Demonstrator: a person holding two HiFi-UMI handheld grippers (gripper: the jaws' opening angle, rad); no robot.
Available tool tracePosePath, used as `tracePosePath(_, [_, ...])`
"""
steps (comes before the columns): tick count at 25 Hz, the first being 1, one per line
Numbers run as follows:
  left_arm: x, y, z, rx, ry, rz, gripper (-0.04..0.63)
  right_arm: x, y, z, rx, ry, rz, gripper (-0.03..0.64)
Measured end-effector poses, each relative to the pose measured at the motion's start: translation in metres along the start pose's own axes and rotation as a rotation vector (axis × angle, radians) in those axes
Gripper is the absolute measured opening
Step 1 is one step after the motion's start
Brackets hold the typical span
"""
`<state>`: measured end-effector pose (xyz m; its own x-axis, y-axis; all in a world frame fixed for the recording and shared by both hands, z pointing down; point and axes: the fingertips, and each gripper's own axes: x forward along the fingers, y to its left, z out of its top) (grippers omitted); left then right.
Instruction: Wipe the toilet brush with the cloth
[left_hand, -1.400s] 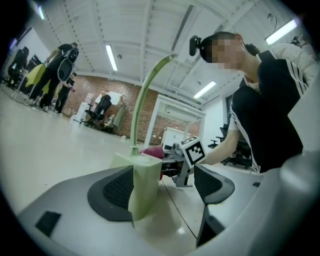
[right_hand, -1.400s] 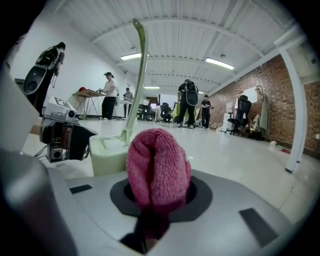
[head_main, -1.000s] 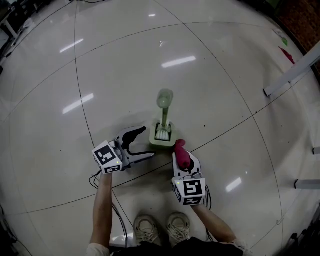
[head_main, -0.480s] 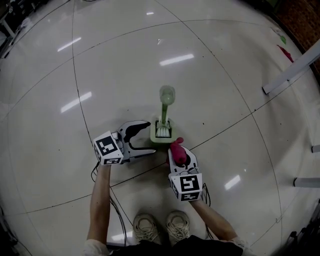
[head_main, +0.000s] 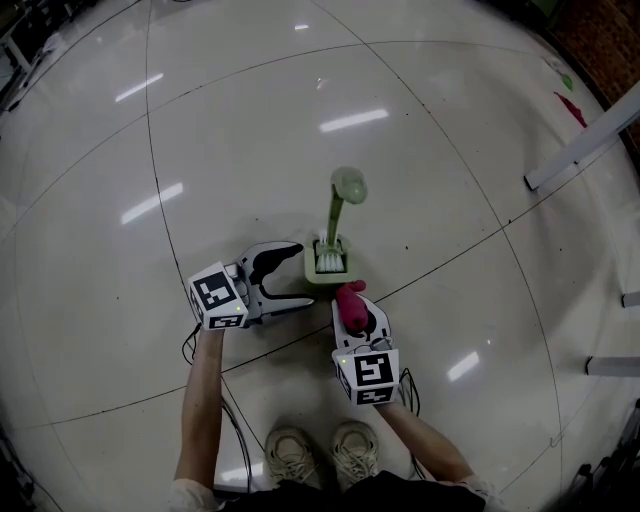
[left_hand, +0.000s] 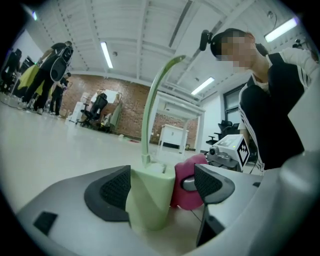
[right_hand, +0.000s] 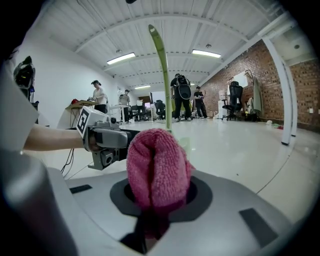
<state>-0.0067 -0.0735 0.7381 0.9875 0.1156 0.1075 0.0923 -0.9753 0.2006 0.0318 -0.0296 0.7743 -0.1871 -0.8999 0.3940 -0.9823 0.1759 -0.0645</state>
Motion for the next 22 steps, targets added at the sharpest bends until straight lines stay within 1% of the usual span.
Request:
tracePosePath(5, [0.000,-0.006,0.001,-0.016,-0.011,-0.039,0.379,0.008,0.010,-0.001,-0.007,0.001,0.017,0.069])
tracePosePath(9, [0.000,-0.013,-0.006,-0.015,0.007,-0.061,0.379,0.015,0.024,-0.001,-0.006,0.000,0.053,0.069])
tracePosePath(13, [-0.010,-0.018,-0.005,-0.020,-0.019,-0.041,0.379,0.022,0.039,0.000,-0.002,-0.001,0.078,0.069])
tracePosePath(16, [-0.024,-0.018,0.002,-0.021,-0.064,-0.007,0.379,0.028,0.050,0.000,-0.004,0.003,0.101,0.069])
tracePosePath(22, [-0.043,-0.015,0.007,-0.028,-0.118,0.056,0.379,0.040,0.066,0.002,-0.006,0.008,0.134,0.069])
